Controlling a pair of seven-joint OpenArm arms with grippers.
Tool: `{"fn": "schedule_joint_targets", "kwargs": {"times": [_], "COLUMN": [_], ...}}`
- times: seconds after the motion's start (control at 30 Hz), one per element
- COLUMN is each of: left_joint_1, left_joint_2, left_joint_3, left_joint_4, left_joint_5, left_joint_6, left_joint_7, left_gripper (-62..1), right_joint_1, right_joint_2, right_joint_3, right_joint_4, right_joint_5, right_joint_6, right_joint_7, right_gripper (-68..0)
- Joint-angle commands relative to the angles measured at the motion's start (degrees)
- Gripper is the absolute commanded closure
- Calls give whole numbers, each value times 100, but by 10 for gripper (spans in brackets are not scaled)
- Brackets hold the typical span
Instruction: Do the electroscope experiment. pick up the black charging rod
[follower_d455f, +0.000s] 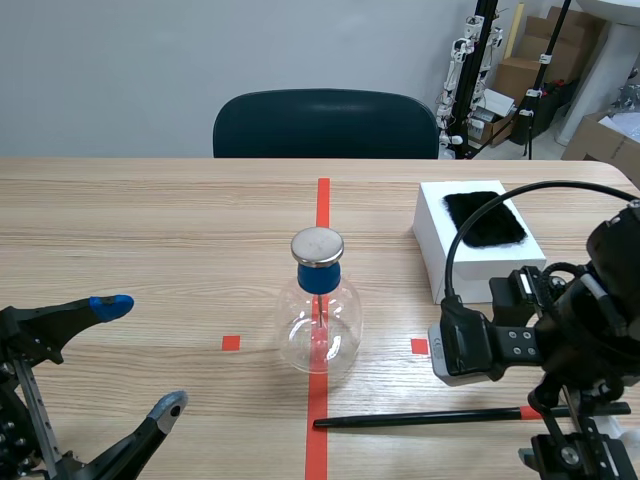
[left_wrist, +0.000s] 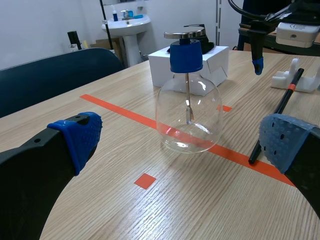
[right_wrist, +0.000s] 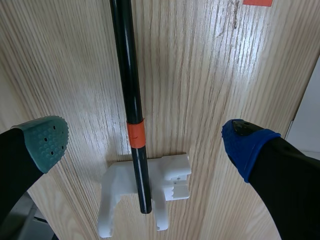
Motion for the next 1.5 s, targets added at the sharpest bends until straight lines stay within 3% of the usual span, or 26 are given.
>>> {"fn": "schedule_joint_targets", "kwargs": {"times": [0.0,0.2,0.37,0.47,0.87,1.13,1.27,1.47], "left_joint_1": [-15,-15,-15,-15,-15,-15,-15,-15], "left_joint_2": [-7,-7,-7,-7,-7,-7,-7,-7], "left_joint_3": [-9,-9,-9,-9,-9,-9,-9,-9], "left_joint_4": [33,33,33,33,33,33,33,33], "left_joint_5": [-44,-44,-44,-44,-44,-44,-44,-44], "left_joint_6": [7,7,7,7,7,7,7,7], "left_joint_7": [-83,-85,-85,-83,-83,-83,-85,-83], "left_gripper": [-623,-623,-623,-623,-623,-623,-623,-623], "right_joint_1": [101,103,101,103,105,103,103,103], "right_joint_2": [186,560,649,649,645,632,603,439], "right_joint_3": [-33,-79,-188,-343,-417,-417,-417,-426], "right_joint_4": [-28,-42,-87,-264,-717,-717,-717,-717], "right_joint_5": [-240,-1147,-1217,-1572,-2608,-2404,-1808,-1508], "right_joint_6": [46,46,46,46,46,46,46,46], "right_joint_7": [343,1773,1945,2282,3611,3639,3195,2603], "right_gripper": [-635,-635,-632,-604,-604,-605,-608,-608]}}
